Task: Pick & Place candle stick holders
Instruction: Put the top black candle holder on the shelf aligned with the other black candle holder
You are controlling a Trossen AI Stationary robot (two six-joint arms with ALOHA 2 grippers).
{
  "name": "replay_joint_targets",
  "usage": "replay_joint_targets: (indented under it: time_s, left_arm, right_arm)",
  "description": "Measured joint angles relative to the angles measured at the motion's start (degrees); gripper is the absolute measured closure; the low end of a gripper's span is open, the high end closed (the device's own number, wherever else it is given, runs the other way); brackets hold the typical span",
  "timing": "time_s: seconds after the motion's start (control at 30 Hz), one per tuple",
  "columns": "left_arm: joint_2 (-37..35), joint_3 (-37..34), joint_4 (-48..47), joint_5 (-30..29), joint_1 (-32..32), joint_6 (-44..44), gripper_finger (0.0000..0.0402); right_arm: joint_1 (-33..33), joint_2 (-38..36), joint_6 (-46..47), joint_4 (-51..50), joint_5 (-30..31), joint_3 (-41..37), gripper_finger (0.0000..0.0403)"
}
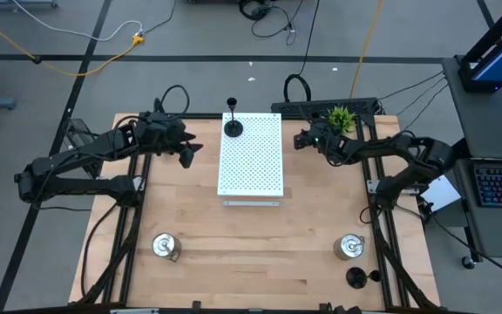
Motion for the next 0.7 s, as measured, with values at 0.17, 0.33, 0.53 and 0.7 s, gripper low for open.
replay_joint_targets:
  time_s: [0.17, 0.33, 0.53, 0.7]
  left_arm:
    - [0.0, 0.0, 0.0, 0.0, 0.0, 0.0, 0.0172]
    - [0.0, 0.0, 0.0, 0.0, 0.0, 0.2, 0.0172]
    - [0.0, 0.0, 0.0, 0.0, 0.0, 0.4, 0.0172]
    - [0.0, 0.0, 0.0, 0.0, 0.0, 0.4, 0.0172]
  right_arm:
    - [0.0, -0.1, 0.0, 0.0, 2.1, 0.0, 0.0164]
    - [-0.6, -0.1, 0.3, 0.0, 2.9, 0.0, 0.0198]
    - [-0.7, -0.1, 1.4, 0.0, 3.0, 0.0, 0.024]
    - [-0.7, -0.1, 1.4, 0.0, 2.9, 0.0, 0.0275]
